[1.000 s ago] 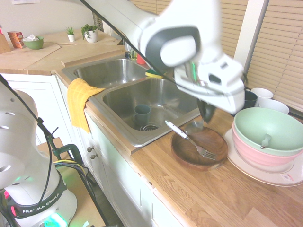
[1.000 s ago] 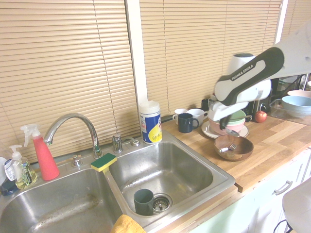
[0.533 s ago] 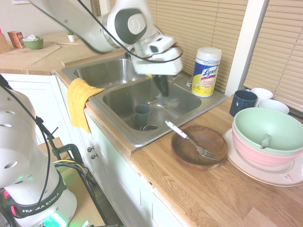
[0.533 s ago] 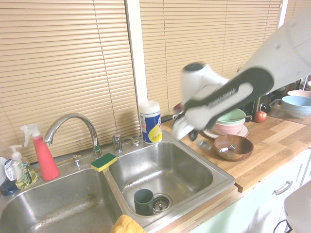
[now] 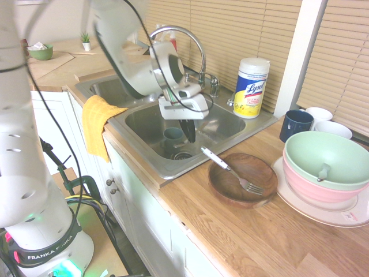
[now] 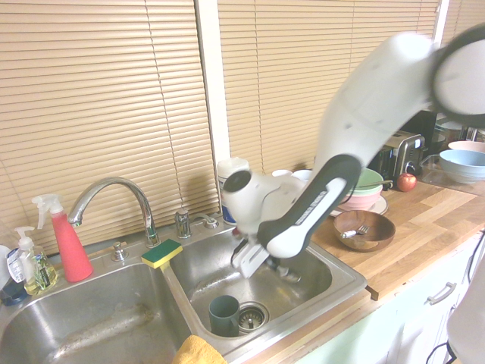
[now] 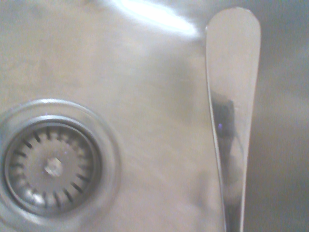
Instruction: Put the spoon into the sink
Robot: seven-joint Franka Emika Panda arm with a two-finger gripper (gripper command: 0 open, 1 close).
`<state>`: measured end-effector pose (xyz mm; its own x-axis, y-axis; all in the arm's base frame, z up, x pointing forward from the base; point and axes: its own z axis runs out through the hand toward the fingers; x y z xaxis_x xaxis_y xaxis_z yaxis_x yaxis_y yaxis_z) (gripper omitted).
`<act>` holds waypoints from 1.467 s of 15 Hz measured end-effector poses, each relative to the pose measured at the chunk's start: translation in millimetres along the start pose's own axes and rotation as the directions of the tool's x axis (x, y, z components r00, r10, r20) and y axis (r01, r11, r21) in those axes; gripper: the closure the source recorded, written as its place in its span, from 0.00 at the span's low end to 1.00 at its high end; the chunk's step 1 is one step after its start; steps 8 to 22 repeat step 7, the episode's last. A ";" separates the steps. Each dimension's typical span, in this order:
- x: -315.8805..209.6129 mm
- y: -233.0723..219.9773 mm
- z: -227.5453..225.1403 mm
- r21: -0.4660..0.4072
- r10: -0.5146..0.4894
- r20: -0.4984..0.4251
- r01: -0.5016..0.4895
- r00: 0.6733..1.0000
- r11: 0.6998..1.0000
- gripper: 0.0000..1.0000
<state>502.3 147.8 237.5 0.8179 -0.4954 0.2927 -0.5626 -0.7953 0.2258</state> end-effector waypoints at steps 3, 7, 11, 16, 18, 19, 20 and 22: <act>5.9 -33.1 36.4 0.012 -0.014 0.064 0.013 0.998 1.000 1.00; 1.7 -36.9 90.0 -0.016 -0.001 0.135 0.004 0.991 1.000 1.00; 1.7 -36.9 90.0 -0.016 -0.001 0.135 0.004 0.991 1.000 1.00; 1.7 -36.9 90.0 -0.016 -0.001 0.135 0.004 0.991 1.000 1.00; 1.7 -36.9 90.0 -0.016 -0.001 0.135 0.004 0.991 1.000 1.00; 1.7 -36.9 90.0 -0.016 -0.001 0.135 0.004 0.991 1.000 1.00; 1.7 -36.9 90.0 -0.016 -0.001 0.135 0.004 0.991 1.000 1.00; 1.7 -36.9 90.0 -0.016 -0.001 0.135 0.004 0.991 1.000 1.00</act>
